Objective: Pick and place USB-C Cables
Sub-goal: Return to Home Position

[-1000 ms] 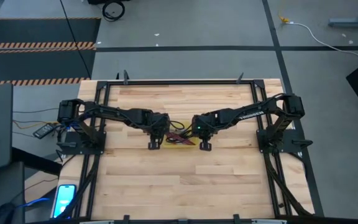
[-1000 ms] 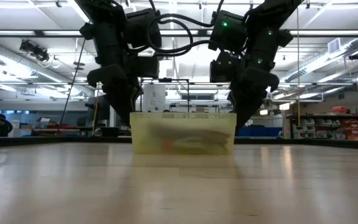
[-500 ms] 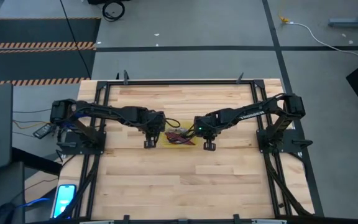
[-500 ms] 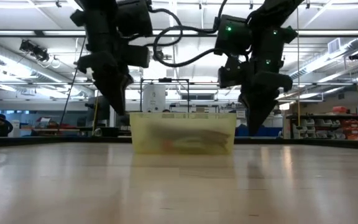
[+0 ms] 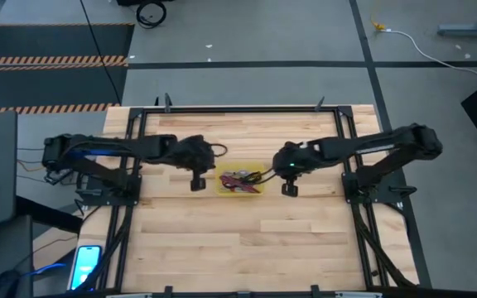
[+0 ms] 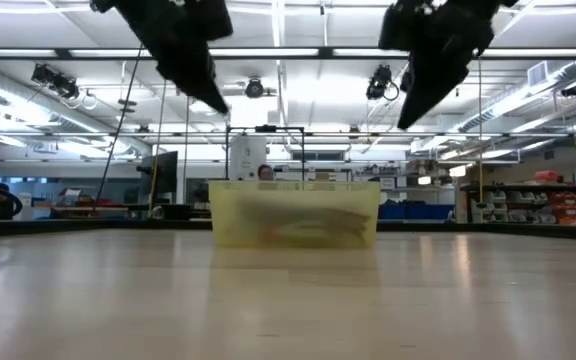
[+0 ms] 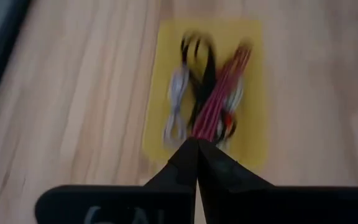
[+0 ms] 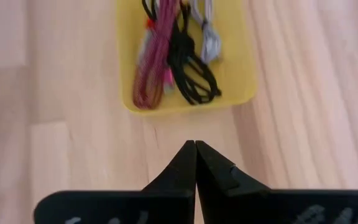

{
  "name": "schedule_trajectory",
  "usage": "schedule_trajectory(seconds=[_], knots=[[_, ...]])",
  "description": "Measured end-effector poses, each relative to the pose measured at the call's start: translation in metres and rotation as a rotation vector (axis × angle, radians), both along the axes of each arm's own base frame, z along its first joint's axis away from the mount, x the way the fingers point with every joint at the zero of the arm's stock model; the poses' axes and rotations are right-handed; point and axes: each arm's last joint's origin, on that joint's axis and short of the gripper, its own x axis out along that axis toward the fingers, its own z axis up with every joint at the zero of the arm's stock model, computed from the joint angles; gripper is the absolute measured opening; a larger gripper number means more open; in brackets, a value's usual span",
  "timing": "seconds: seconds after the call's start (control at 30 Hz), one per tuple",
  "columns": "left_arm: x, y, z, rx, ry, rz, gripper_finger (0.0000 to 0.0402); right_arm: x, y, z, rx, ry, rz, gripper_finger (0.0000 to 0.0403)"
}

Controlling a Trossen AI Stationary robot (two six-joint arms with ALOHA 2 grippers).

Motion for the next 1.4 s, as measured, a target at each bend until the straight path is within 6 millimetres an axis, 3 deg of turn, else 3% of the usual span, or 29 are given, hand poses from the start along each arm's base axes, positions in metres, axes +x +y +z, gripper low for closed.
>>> schedule_trajectory(seconds=[0.1, 0.3, 0.57, 0.67, 0.93, 1.4], knots=[[-0.009, -0.002, 0.002, -0.009, -0.158, -0.028, 0.001, -0.014, 0.004, 0.007, -0.005, -0.084, 0.014, 0.001], [-0.042, -0.003, -0.02, -0.015, -0.388, -0.005, 0.0009, -0.049, 0.007, -0.001, 0.019, -0.27, 0.022, 0.001], [-0.08, -0.004, -0.029, -0.013, -0.852, -0.009, 0.0009, -0.085, 0.006, -0.014, 0.065, -0.719, 0.056, 0.0009], [-0.09, -0.003, -0.032, -0.023, -0.936, -0.038, 0.0009, -0.095, 0.006, -0.019, 0.078, -0.829, 0.082, 0.0008], [-0.102, 0.0, -0.051, -0.105, -0.899, -0.051, 0.0009, -0.107, 0.005, -0.043, 0.099, -0.803, 0.084, 0.0008], [-0.103, 0.001, -0.059, -0.143, -0.83, -0.066, 0.0009, -0.124, 0.005, -0.063, 0.142, -0.835, 0.076, 0.0007]])
